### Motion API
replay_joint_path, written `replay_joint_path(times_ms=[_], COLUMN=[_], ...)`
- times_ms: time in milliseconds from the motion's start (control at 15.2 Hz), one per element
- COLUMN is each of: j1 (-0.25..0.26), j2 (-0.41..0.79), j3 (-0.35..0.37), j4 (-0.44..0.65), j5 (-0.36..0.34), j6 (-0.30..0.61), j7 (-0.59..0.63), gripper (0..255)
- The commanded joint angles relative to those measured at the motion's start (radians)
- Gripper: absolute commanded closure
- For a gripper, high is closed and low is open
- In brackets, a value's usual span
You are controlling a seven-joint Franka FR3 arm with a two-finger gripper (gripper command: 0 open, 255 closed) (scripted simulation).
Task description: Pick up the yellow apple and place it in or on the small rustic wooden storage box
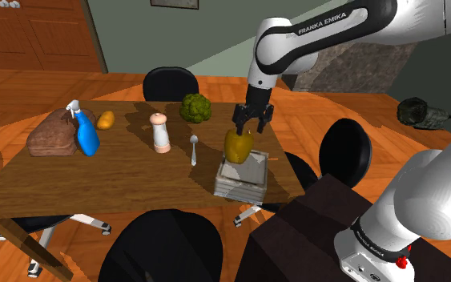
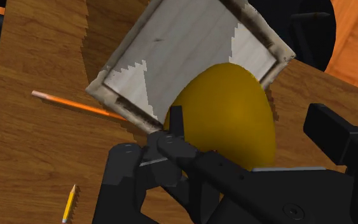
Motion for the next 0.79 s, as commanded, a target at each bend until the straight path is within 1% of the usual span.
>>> replay_joint_path(times_ms=[0,264,726], j1=[0.0,-0.012,-0.012], j2=[0.0,-0.031,-0.031], j3=[0.0,-0.015,-0.015], j4=[0.0,0.096,0.096], j5=[0.0,-0.018,-0.018], j6=[0.0,-0.129,-0.129], j7=[0.0,0.008,0.008], gripper=[0,0,0])
